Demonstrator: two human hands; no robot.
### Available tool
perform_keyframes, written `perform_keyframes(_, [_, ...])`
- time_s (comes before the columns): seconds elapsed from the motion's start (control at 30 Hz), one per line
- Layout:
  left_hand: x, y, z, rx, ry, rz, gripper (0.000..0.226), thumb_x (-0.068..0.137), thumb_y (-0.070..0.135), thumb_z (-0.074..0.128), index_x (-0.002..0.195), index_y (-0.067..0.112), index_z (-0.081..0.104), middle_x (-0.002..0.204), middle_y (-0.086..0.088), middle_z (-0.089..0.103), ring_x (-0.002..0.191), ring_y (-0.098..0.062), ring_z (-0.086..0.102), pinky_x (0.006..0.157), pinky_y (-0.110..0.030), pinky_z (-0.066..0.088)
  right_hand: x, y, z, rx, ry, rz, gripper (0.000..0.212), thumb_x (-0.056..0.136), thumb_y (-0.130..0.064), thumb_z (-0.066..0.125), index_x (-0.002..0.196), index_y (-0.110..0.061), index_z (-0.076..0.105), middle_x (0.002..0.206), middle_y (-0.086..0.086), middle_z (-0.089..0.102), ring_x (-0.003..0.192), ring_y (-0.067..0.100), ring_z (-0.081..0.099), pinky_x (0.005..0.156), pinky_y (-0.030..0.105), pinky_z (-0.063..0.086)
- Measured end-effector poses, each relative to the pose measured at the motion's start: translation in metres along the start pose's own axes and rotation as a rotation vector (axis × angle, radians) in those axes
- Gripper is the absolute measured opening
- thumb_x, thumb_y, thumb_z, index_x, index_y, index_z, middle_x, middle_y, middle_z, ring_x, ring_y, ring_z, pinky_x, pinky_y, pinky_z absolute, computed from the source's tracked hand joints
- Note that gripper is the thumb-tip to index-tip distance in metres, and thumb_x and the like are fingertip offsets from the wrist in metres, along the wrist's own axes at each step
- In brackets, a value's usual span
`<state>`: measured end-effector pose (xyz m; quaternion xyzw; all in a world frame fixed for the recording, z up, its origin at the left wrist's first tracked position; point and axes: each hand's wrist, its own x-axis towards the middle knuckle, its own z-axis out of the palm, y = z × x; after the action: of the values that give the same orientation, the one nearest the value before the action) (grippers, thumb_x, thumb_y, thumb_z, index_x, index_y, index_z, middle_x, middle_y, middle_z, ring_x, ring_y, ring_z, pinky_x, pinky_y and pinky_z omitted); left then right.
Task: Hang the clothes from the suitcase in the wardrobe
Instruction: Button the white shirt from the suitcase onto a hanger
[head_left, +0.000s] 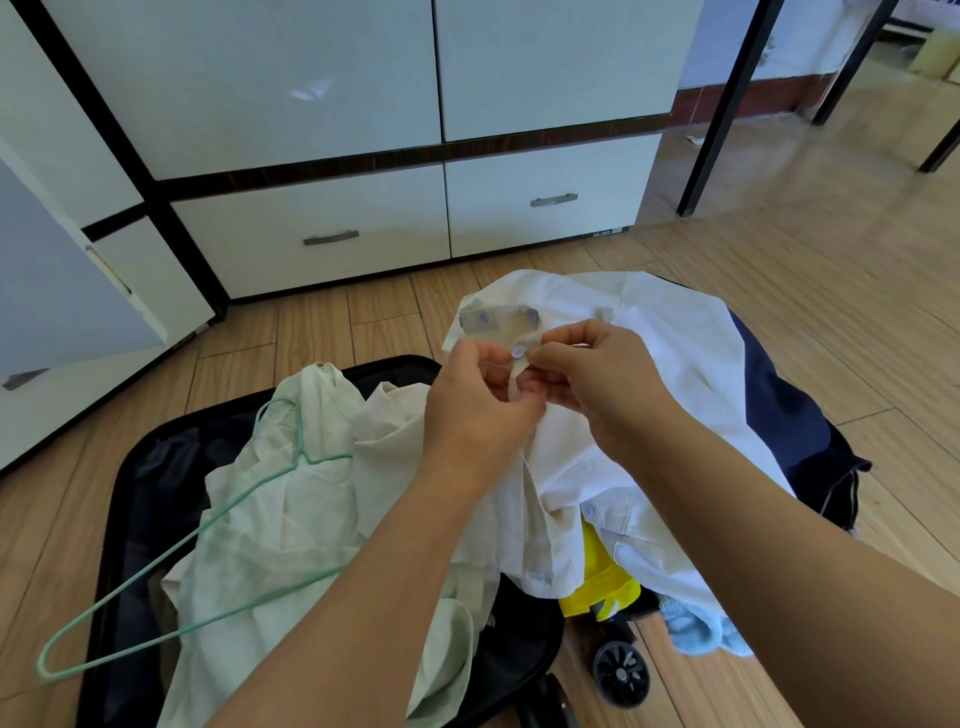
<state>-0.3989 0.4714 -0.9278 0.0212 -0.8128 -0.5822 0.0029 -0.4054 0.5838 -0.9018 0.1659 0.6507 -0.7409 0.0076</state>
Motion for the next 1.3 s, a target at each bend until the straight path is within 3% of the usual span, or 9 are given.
perform_keyframes(0.07, [-0.001, -0.001, 0.000, 0.040, 0.033, 0.022, 0.019, 0.082, 0.021, 0.074, 0.097, 0.019, 0.061, 0.086, 0.007, 0.066, 0.078, -0.005, 0.063, 0.071, -0.018, 0.053, 0.001, 0.002, -0.001, -0.002, 0.001, -0.014, 0.013, 0.082, 0.011, 0.060, 0.083, -0.002, 0.061, 0.070, 0.009, 0.064, 0.060, 0.015, 0.066, 0.062, 0.022, 0.057])
perform_keyframes(0.17, [0.001, -0.005, -0.003, -0.107, 0.027, -0.118, 0.013, 0.082, 0.015, 0.075, 0.092, 0.017, 0.067, 0.087, 0.001, 0.070, 0.083, -0.011, 0.067, 0.080, -0.029, 0.057, 0.004, 0.005, -0.006, -0.118, -0.020, -0.016, 0.014, 0.079, 0.009, 0.062, 0.083, -0.004, 0.066, 0.077, 0.007, 0.067, 0.070, 0.014, 0.065, 0.066, 0.021, 0.057])
perform_keyframes(0.3, [0.004, -0.009, -0.007, -0.272, 0.043, -0.253, 0.011, 0.080, 0.012, 0.077, 0.087, 0.015, 0.070, 0.087, -0.006, 0.073, 0.085, -0.022, 0.071, 0.084, -0.042, 0.057, -0.001, 0.008, -0.007, -0.234, -0.169, 0.073, 0.013, 0.076, -0.004, 0.076, 0.085, -0.007, 0.068, 0.071, 0.000, 0.069, 0.064, 0.007, 0.066, 0.061, 0.019, 0.054])
perform_keyframes(0.4, [0.006, -0.010, -0.009, -0.283, 0.069, -0.294, 0.006, 0.080, 0.012, 0.076, 0.083, 0.014, 0.072, 0.085, -0.006, 0.074, 0.084, -0.023, 0.072, 0.085, -0.043, 0.057, 0.000, 0.008, -0.005, -0.244, -0.136, 0.089, 0.018, 0.077, -0.004, 0.077, 0.091, -0.003, 0.065, 0.072, 0.006, 0.068, 0.060, 0.011, 0.066, 0.057, 0.020, 0.054])
perform_keyframes(0.53, [0.007, -0.010, -0.009, -0.231, 0.080, -0.298, 0.008, 0.080, 0.015, 0.077, 0.075, 0.014, 0.072, 0.079, -0.007, 0.074, 0.081, -0.025, 0.072, 0.084, -0.045, 0.057, -0.001, 0.007, -0.005, -0.294, -0.134, 0.102, 0.014, 0.078, -0.005, 0.076, 0.086, -0.001, 0.065, 0.069, 0.007, 0.067, 0.057, 0.009, 0.065, 0.056, 0.020, 0.055])
perform_keyframes(0.8, [0.004, 0.012, -0.008, -0.185, 0.003, -0.278, 0.014, 0.090, 0.021, 0.065, 0.079, 0.013, 0.067, 0.080, -0.004, 0.069, 0.077, -0.017, 0.063, 0.080, -0.037, 0.055, -0.005, 0.003, -0.001, -0.401, -0.080, -0.102, 0.009, 0.078, 0.003, 0.068, 0.077, -0.005, 0.068, 0.062, 0.002, 0.067, 0.056, 0.008, 0.065, 0.061, 0.020, 0.057])
perform_keyframes(1.13, [0.004, 0.011, -0.011, -0.199, -0.045, -0.280, 0.008, 0.090, 0.013, 0.065, 0.083, 0.014, 0.067, 0.082, -0.005, 0.070, 0.078, -0.020, 0.066, 0.075, -0.032, 0.056, -0.003, 0.004, -0.003, -0.260, -0.079, -0.040, 0.007, 0.083, 0.004, 0.066, 0.082, -0.003, 0.068, 0.069, 0.008, 0.068, 0.058, 0.011, 0.066, 0.061, 0.021, 0.057])
perform_keyframes(1.3, [0.003, 0.015, -0.011, -0.284, -0.012, -0.332, 0.008, 0.090, 0.010, 0.065, 0.083, 0.014, 0.069, 0.086, -0.009, 0.072, 0.087, -0.027, 0.070, 0.083, -0.044, 0.058, -0.003, 0.003, -0.006, -0.250, -0.081, -0.030, 0.005, 0.084, 0.003, 0.066, 0.085, -0.002, 0.068, 0.071, 0.009, 0.069, 0.061, 0.014, 0.067, 0.065, 0.024, 0.059])
